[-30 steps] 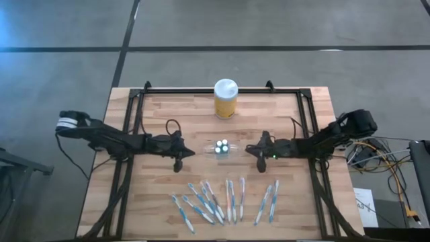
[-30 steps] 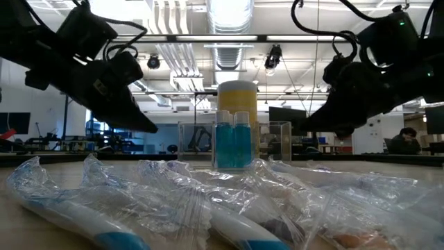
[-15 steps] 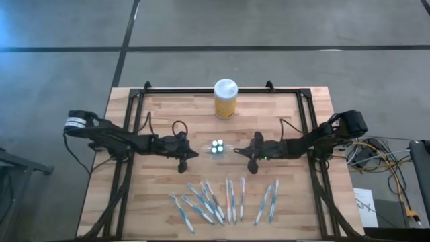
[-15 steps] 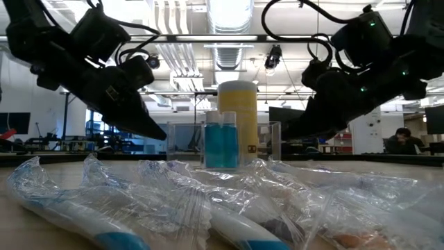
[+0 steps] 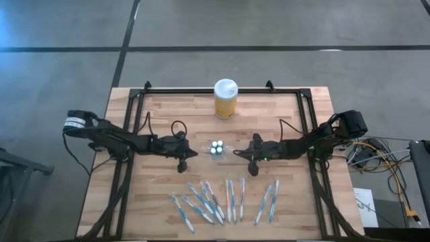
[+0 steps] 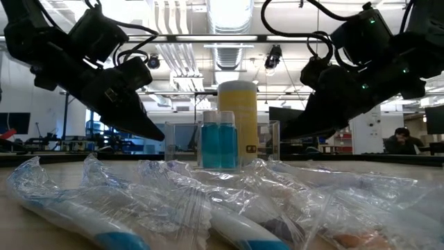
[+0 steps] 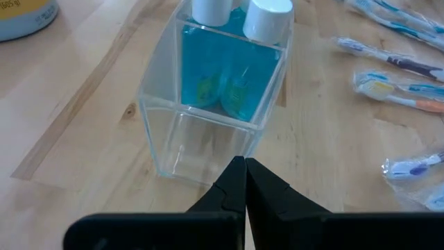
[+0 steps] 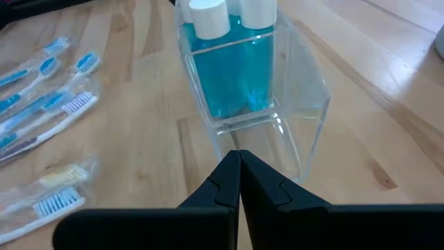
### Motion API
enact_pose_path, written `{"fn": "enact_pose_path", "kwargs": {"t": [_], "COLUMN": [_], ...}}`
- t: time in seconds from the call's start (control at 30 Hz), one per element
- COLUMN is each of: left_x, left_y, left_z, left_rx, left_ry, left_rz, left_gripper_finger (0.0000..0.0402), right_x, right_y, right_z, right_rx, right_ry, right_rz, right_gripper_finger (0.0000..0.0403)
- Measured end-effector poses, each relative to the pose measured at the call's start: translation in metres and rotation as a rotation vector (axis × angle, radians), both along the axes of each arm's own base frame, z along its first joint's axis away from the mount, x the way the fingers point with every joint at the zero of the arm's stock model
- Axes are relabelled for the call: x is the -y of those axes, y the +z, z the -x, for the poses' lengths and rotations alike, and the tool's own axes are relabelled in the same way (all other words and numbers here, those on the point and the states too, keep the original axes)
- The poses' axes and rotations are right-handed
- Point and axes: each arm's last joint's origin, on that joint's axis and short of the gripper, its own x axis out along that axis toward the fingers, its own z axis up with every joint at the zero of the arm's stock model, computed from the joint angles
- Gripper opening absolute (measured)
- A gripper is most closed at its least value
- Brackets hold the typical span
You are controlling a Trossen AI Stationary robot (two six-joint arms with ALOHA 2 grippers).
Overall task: Pick & Place toothbrushing station
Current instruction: Adjust the transparent organizer
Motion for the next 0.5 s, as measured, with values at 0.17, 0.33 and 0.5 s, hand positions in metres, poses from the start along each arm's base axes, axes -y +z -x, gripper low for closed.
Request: {"fn": "enact_pose_path", "kwargs": {"t": [0.17,0.33,0.5], "left_x": [0.0,0.0,0.0006], "left_y": [0.0005,0.0006,0.0005], "left_z": [-0.0003,-0.0003,-0.0003], "left_rx": [0.006,0.007,0.006], "left_ry": [0.0,-0.001,-0.016], "left_rz": [0.002,0.001,0.009], "left_gripper_finger": [0.0002,0.0005,0.0003], "right_x": [0.0006,0.0008,0.0008], "right_y": [-0.002,-0.0027,-0.0013], "right_z": [0.0035,0.0051,0.0055], "right_rx": [0.004,0.006,0.012], "right_ry": [-0.008,-0.011,-0.006], "right_rz": [-0.014,-0.02,-0.01], "right_gripper_finger": [0.0008,0.0008,0.0008]}}
